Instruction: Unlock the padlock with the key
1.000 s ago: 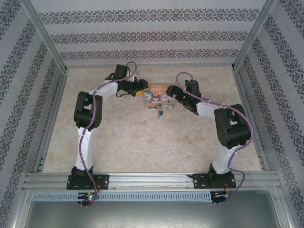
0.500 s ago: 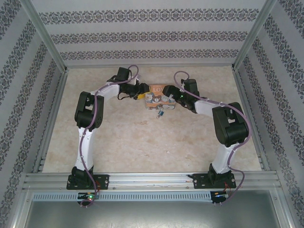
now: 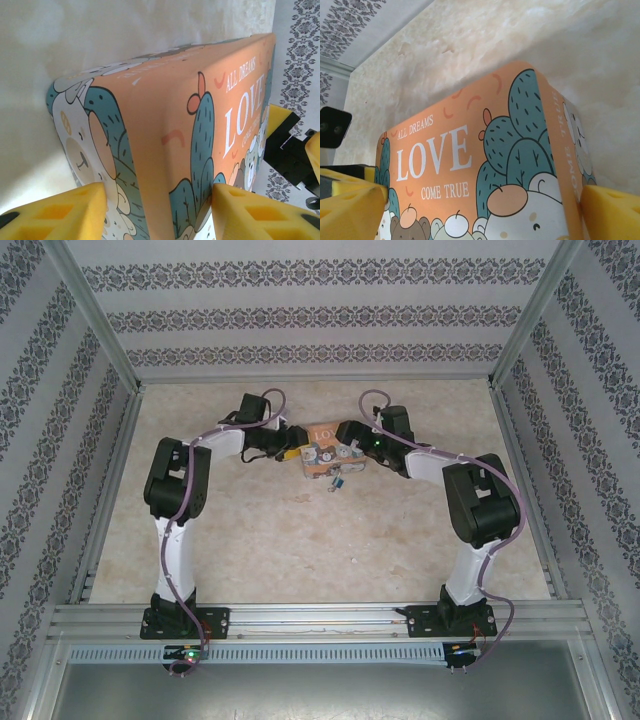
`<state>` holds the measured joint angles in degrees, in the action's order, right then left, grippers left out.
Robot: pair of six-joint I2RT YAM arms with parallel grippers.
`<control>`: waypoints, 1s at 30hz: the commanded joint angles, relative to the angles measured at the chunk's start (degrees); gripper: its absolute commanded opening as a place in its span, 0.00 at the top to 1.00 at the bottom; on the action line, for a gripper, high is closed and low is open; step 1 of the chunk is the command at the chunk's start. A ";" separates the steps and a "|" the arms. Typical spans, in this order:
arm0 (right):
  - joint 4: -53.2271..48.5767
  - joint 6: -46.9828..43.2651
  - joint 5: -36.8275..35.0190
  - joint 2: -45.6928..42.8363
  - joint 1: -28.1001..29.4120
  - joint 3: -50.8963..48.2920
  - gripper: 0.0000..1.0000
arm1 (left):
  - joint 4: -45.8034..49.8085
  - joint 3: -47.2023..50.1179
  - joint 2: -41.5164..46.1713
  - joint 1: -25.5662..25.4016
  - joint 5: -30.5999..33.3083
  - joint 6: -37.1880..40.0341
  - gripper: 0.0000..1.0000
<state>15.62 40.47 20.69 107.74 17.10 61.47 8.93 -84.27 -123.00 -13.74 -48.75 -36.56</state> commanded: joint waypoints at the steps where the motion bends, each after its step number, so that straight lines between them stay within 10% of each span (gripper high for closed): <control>1: 1.40 -0.41 5.92 0.98 2.65 1.94 0.02 | -1.33 4.29 2.71 -0.84 1.37 -0.18 0.45; 30: 1.70 -0.68 2.49 -1.77 3.95 -1.60 0.02 | -3.32 16.60 13.65 0.11 9.68 -0.56 0.39</control>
<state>16.10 40.10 22.13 107.83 20.43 61.23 2.59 -67.37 -111.09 -13.76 -42.30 -39.00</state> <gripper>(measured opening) 0.985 0.604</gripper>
